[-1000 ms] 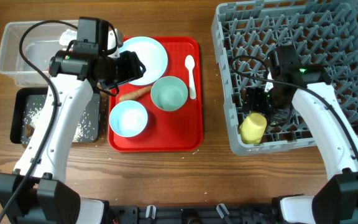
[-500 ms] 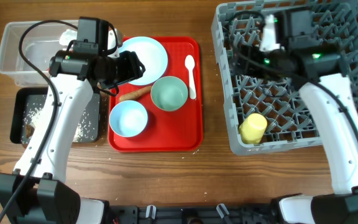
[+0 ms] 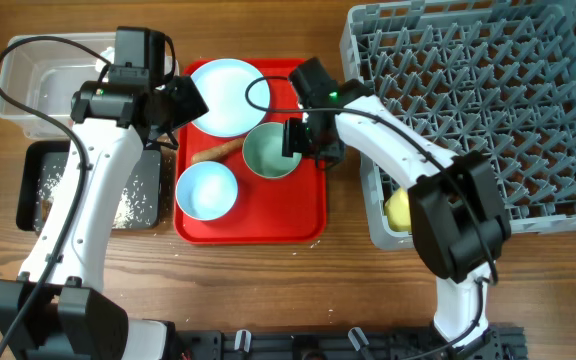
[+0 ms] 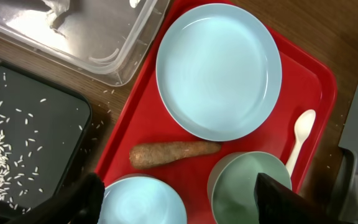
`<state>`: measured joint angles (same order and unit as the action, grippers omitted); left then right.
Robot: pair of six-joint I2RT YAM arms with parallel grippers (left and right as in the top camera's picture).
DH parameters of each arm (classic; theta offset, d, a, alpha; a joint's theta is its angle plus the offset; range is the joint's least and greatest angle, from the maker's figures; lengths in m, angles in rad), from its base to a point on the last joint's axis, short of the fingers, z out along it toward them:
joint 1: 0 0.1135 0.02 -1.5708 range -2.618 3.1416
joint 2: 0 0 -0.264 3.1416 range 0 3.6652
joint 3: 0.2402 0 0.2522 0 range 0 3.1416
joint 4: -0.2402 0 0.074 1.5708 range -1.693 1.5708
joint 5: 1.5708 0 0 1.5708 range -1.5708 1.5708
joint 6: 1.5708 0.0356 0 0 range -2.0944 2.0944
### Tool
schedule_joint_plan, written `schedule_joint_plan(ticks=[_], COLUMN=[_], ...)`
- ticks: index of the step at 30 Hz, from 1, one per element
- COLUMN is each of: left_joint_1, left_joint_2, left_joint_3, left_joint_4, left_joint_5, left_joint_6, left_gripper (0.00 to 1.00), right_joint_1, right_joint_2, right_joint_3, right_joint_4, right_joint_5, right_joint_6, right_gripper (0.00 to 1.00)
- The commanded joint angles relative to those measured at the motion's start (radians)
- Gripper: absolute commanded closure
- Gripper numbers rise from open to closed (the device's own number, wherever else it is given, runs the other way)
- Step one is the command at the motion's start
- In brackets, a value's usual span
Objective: Sort waste into correct bins and load items into the dishwasher rack
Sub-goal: 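Grasp the green bowl with the right gripper and place it in the rack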
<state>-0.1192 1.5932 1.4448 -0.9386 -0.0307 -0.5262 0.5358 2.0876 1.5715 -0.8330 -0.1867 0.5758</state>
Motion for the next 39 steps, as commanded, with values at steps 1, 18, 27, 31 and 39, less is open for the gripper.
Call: schedule_joint_plan(ticks=[1,18,27,31,39], left_joint_1=[0.004,0.004,0.004,0.004,0.004], left_joint_2=[0.000,0.000,0.000,0.000,0.000], left_joint_3=[0.006,0.006,0.006,0.006,0.006], left_joint_4=[0.001,-0.002,-0.001,-0.002,-0.001], left_joint_5=[-0.019,-0.019,-0.020,-0.020,-0.019], left_joint_6=[-0.006,-0.006,-0.006,-0.006,-0.006], left_gripper=[0.14,0.00,0.00,0.00,0.00], right_joint_1=[0.006,-0.041,-0.160,-0.179,-0.182], right_joint_2=[0.014,-0.189,-0.405,-0.307,-0.005], right_joint_3=[-0.001,0.094,0.103,0.103,0.103], right_joint_4=[0.007,-0.081,-0.013,0.294,0.915], right_joint_5=[-0.002,0.103,0.867,1.129,1.384], right_joint_6=[0.030,-0.027,0.027,-0.148,-1.019], right_gripper=[0.58,0.96,0.96,0.96,0.96])
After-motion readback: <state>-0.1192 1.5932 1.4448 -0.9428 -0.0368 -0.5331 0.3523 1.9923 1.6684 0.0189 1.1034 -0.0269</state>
